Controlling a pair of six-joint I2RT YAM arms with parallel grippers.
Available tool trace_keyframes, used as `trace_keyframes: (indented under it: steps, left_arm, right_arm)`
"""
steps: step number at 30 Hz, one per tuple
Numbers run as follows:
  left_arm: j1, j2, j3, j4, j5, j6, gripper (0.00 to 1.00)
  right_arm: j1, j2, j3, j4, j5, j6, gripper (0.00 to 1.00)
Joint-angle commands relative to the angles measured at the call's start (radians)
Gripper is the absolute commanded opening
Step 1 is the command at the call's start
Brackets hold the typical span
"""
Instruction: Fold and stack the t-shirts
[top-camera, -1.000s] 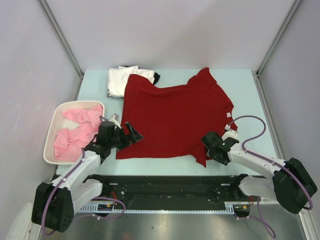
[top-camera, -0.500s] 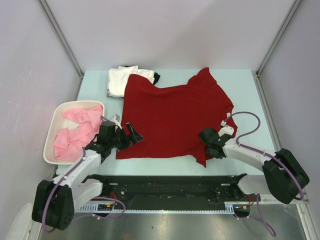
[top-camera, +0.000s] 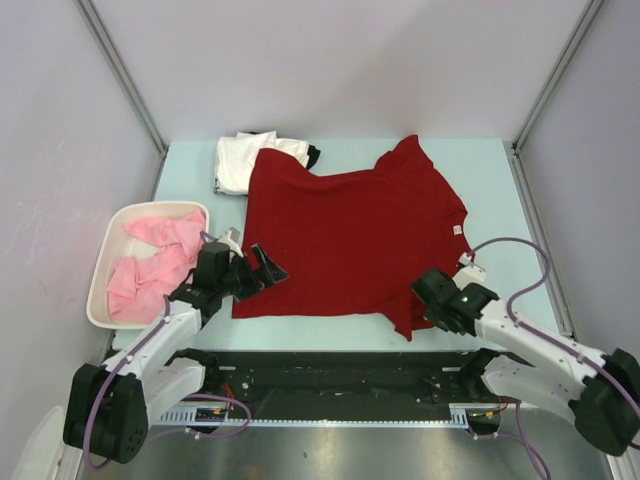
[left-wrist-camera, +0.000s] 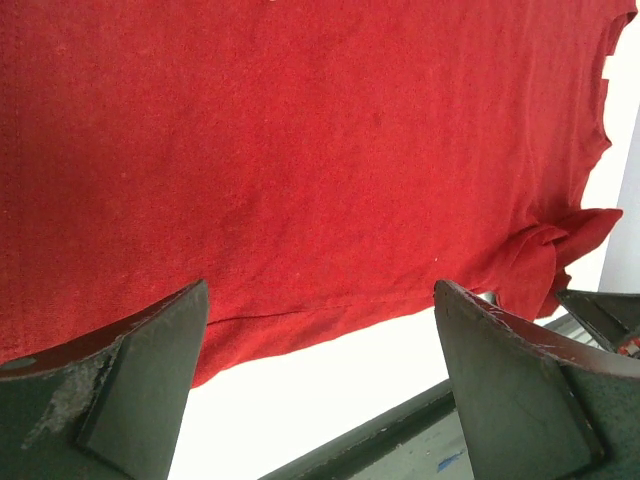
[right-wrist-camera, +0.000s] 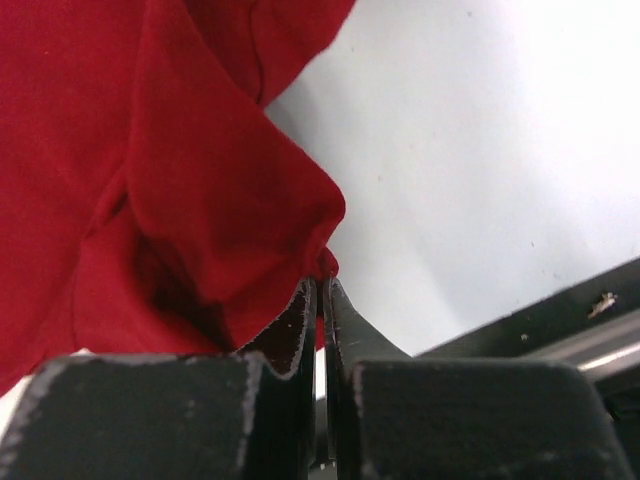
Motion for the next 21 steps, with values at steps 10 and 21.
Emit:
trace_keyframes:
  steps: [10,21]
  left_arm:
    - [-0.004,-0.099,0.021,-0.007,0.037,0.020,0.99]
    - [-0.004,-0.127,0.015,-0.015,0.044,0.025,0.99]
  right_arm:
    - [0.157,-0.228,0.062,-0.314,-0.023,0.237,0.00]
    - [0.449,-0.209,0.088,-0.441,-0.005,0.559,0.00]
